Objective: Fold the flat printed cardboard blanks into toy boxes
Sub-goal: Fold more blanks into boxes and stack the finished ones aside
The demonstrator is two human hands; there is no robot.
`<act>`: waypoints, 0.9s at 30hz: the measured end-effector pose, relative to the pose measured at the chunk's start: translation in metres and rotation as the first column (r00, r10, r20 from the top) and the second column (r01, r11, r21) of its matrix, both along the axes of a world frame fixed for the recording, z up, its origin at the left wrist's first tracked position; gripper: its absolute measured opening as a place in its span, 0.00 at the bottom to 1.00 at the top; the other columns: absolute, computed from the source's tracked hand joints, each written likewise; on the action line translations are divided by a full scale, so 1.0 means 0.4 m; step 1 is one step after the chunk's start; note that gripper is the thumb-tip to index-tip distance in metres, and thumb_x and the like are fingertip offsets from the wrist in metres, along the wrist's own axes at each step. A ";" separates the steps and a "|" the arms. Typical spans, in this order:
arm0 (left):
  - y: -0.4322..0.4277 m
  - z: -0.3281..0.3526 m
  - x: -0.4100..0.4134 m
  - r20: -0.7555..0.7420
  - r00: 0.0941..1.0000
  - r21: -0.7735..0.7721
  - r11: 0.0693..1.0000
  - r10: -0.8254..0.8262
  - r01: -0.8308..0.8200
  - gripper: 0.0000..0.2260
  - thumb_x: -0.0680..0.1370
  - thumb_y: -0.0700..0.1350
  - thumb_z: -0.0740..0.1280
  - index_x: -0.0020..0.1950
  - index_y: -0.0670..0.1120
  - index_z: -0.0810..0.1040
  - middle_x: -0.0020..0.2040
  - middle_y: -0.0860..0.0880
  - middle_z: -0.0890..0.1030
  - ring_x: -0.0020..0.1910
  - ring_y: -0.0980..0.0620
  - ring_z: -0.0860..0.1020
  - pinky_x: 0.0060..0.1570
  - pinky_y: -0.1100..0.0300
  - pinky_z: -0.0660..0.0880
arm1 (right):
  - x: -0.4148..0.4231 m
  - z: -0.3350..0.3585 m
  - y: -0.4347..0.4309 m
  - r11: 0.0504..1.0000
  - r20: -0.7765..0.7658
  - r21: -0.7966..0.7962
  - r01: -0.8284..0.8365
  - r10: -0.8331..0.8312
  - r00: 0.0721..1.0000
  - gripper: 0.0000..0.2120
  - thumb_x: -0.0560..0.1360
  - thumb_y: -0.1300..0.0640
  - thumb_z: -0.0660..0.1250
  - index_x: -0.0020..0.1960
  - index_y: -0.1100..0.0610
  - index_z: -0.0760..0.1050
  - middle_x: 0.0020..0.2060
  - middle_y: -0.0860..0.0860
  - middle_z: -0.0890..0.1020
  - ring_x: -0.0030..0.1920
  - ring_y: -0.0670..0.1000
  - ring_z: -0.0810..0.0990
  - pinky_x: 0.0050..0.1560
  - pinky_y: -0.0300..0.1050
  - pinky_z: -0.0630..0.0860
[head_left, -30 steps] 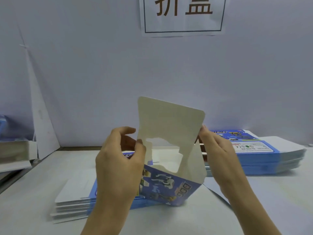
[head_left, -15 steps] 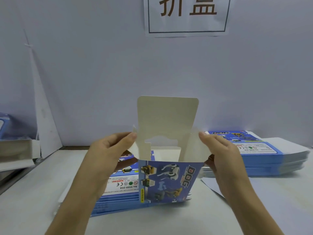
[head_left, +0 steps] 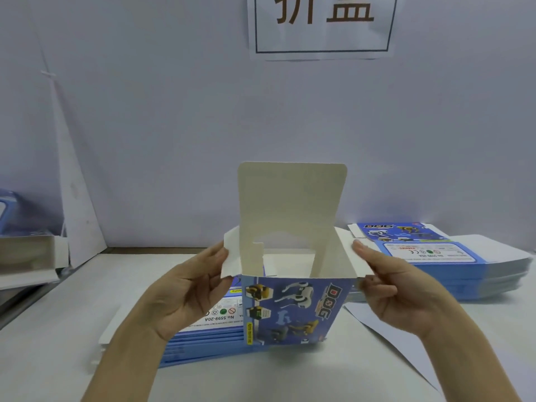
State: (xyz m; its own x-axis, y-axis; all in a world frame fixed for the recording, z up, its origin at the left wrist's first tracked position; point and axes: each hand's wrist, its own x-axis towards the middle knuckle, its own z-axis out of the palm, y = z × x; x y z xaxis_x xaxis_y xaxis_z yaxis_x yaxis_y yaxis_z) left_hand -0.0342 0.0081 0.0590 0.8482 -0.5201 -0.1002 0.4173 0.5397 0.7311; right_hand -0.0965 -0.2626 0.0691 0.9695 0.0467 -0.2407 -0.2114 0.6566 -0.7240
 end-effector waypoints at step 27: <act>-0.180 -0.071 -0.052 0.786 0.607 0.536 0.620 -0.119 -0.572 0.55 0.50 0.71 0.73 0.68 0.76 0.42 0.68 0.76 0.57 0.67 0.74 0.61 0.65 0.64 0.68 | -0.001 0.011 0.092 0.972 0.352 0.034 0.233 -0.229 0.907 0.06 0.72 0.61 0.65 0.43 0.62 0.79 0.32 0.55 0.83 0.29 0.49 0.83 0.26 0.36 0.78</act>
State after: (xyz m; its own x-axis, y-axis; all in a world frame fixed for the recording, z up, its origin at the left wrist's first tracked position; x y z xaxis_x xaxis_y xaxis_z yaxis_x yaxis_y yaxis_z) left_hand -0.0551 -0.0639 0.0308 0.8679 -0.3459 0.3564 -0.4585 -0.2820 0.8428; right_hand -0.0969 -0.2256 0.0736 0.9748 -0.1893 0.1181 0.2145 0.6498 -0.7292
